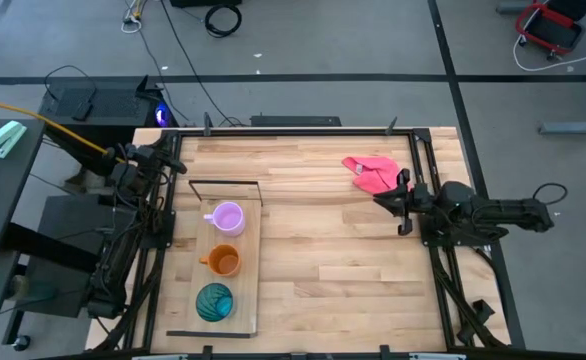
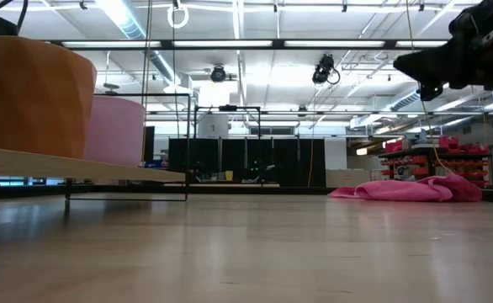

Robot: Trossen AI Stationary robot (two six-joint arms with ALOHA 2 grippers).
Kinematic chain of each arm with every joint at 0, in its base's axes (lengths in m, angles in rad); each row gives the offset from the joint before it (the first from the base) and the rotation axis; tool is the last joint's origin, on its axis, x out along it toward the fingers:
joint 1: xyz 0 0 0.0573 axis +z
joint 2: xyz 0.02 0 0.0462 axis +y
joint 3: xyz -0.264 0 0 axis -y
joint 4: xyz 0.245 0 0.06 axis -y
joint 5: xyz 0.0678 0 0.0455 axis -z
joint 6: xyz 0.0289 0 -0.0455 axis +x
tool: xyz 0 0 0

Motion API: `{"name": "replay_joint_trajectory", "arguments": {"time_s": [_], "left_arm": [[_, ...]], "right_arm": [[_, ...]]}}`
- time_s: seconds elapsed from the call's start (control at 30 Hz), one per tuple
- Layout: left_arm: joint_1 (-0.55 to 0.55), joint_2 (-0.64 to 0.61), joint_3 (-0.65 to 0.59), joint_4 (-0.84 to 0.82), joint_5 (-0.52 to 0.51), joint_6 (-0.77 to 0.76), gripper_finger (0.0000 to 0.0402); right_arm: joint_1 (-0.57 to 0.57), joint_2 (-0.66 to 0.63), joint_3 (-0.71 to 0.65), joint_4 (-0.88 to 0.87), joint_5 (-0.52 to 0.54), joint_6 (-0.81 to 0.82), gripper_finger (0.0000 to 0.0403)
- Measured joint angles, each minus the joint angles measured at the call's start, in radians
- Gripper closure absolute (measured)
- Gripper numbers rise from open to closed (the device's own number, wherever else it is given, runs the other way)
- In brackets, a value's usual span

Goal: Stack small to large cups/mugs on shelf
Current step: Return to home position

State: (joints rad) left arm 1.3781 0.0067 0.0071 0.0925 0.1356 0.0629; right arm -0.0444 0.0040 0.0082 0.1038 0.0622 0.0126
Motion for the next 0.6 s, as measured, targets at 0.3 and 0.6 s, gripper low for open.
{"name": "replay_joint_trajectory", "arguments": {"time_s": [0.3,0.6], "left_arm": [[0.0,0.0,0.0,0.0,0.0,0.0,0.032],[0.0,0.0,0.0,0.0,0.0,0.0,0.0315]], "right_arm": [[-0.041,0.001,0.0,-0.074,0.0,-0.042,0.0343],[-0.048,0.003,0.0,-0.073,0.0,-0.043,0.0343]]}}
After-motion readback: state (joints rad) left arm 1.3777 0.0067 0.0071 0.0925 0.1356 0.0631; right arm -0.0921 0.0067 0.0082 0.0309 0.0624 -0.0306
